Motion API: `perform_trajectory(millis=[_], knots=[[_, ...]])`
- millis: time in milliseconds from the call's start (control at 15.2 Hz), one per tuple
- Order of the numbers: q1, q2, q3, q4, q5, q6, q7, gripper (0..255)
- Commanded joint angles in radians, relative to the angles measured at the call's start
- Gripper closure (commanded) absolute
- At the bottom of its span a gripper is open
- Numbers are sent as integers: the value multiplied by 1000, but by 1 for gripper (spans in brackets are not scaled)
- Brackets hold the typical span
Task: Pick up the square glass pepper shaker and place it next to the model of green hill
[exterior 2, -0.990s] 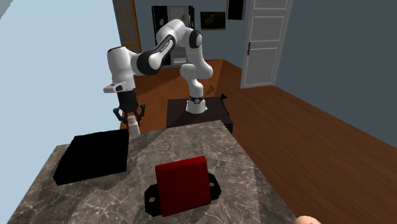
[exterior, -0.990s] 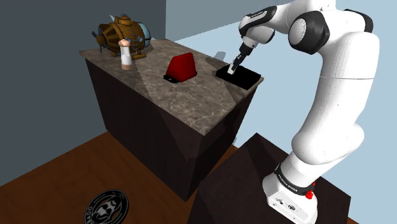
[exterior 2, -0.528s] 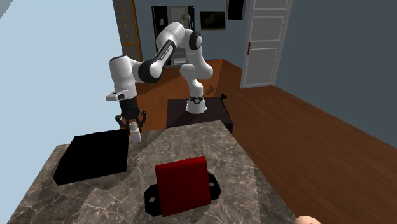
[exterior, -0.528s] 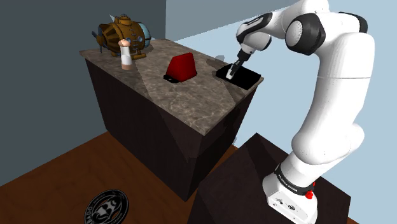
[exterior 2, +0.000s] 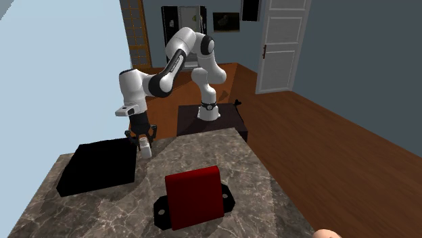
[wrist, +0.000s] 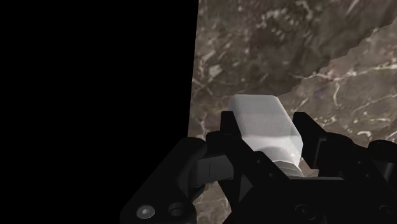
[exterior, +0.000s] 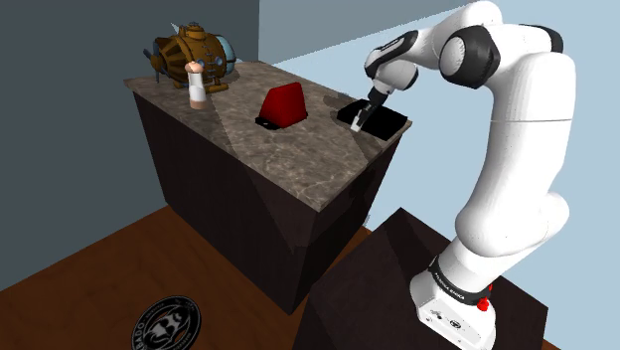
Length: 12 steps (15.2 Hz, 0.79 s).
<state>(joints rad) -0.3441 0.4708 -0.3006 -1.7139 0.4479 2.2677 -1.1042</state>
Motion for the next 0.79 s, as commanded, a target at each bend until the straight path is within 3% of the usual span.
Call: perform_trajectory(millis=[0, 396, 462, 726], knots=[[-1, 5, 1, 0, 3, 5, -3, 255], [-1, 5, 1, 0, 3, 5, -3, 255], [-1, 5, 1, 0, 3, 5, -3, 0], [-2, 5, 1, 0, 3, 5, -3, 0]])
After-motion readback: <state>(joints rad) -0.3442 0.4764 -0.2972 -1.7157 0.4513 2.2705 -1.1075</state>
